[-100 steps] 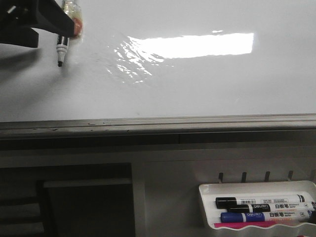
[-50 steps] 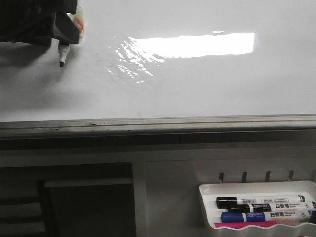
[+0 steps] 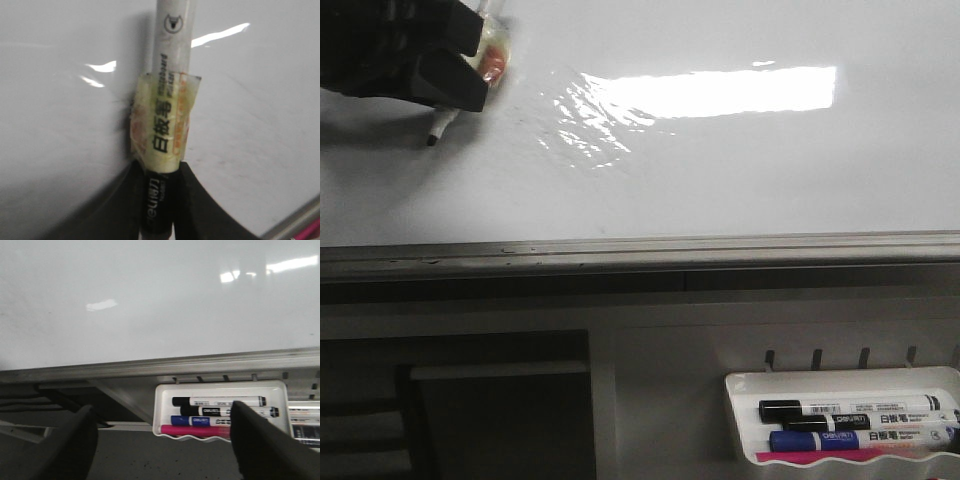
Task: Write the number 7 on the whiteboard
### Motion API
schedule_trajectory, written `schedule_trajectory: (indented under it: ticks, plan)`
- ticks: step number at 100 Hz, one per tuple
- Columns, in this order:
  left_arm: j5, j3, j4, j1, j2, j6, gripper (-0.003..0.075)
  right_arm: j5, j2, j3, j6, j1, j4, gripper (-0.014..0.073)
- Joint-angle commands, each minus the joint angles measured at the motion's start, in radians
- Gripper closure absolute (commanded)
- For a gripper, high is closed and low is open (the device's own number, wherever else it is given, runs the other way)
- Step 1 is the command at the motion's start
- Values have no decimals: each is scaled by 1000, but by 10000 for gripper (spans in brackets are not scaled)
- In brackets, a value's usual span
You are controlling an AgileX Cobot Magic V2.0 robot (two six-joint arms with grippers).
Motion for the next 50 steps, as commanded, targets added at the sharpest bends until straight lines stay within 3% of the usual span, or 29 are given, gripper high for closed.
schedule_trajectory:
  ticks: [1,21,35,50]
  plan:
    - [103,-30,59,-1,-68,1,741,6,28,-53,-142,-2,139,104]
    - [293,-30,186,-63,-117,1,741,214,170,-159,-404,-2,435,104]
    - [286,-30,266,-195,-115,1,741,361,295,-248,-467,-2,538,104]
    - [212,-30,339,-328,-103,1,741,463,417,-339,-489,12,546,104]
